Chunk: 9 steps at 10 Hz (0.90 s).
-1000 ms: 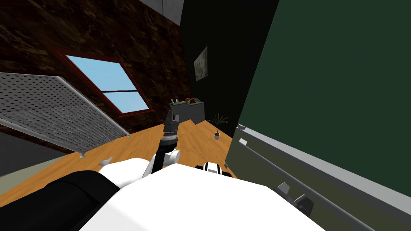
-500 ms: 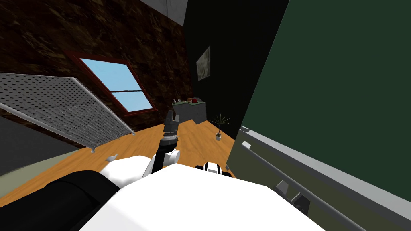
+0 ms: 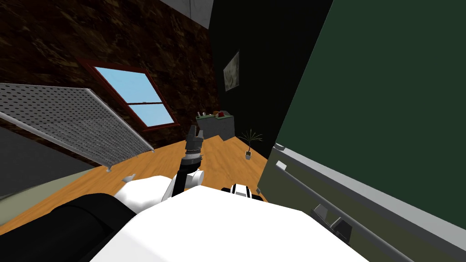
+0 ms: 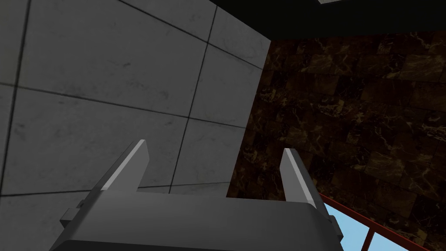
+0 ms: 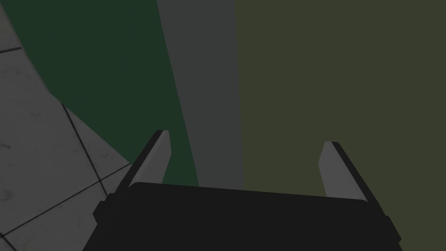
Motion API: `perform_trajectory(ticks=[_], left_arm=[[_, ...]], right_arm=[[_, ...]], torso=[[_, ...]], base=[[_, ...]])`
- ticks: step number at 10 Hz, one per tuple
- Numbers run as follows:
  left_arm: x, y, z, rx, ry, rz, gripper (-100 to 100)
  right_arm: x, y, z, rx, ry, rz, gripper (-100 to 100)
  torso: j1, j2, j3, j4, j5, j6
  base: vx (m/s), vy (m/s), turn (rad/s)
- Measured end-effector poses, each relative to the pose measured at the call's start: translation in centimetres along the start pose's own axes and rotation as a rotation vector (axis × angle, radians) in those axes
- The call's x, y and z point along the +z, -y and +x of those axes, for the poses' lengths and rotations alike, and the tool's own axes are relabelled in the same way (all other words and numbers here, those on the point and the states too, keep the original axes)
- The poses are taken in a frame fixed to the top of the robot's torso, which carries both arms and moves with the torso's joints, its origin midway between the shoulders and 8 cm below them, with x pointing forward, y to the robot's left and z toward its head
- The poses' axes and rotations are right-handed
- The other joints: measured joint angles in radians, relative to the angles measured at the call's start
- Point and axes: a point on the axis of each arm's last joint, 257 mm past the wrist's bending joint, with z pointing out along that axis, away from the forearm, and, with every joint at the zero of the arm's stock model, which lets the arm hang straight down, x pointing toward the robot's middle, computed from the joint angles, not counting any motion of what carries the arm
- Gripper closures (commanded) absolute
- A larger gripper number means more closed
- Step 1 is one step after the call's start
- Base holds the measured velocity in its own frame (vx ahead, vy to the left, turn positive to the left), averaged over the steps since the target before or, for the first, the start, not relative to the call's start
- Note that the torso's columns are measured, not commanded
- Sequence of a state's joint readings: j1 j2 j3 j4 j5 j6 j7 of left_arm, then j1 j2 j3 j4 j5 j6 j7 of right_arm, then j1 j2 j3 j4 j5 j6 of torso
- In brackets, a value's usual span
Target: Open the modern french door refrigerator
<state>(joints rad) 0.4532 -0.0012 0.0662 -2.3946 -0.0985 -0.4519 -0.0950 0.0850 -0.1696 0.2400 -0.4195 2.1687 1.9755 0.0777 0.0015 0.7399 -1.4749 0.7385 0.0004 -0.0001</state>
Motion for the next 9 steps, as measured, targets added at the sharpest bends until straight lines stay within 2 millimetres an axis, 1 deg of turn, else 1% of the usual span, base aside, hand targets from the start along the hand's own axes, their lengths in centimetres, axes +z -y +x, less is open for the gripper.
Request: perform_trajectory(ticks=[2, 4, 6, 9], left_arm=[[0.0, 0.0, 0.0, 0.0, 0.0, 0.0, 0], [0.0, 0.0, 0.0, 0.0, 0.0, 0.0, 0], [0.0, 0.0, 0.0, 0.0, 0.0, 0.0, 0], [0.0, 0.0, 0.0, 0.0, 0.0, 0.0, 0]], right_arm=[[0.6, -0.3, 0.0, 0.003, 0.0, -0.003, -100], [1.9, -1.2, 0.2, -0.003, 0.001, -0.004, -100], [2.2, -1.2, 0.2, -0.004, 0.003, -0.007, -100], [5.1, -2.5, 0.1, -0.001, 0.0, -0.006, -100]], torso=[[-0.002, -0.002, -0.001, 0.0, 0.0, 0.0], [-0.001, -0.002, -0.001, -0.001, 0.0, 0.0], [-0.003, -0.003, -0.002, -0.001, -0.001, 0.0], [-0.001, -0.002, -0.001, 0.001, 0.002, -0.001]], base=[[-0.031, 0.032, 0.0], [-0.03, 0.03, 0.002], [-0.022, 0.015, 0.0], [-0.059, 0.068, 0.0]])
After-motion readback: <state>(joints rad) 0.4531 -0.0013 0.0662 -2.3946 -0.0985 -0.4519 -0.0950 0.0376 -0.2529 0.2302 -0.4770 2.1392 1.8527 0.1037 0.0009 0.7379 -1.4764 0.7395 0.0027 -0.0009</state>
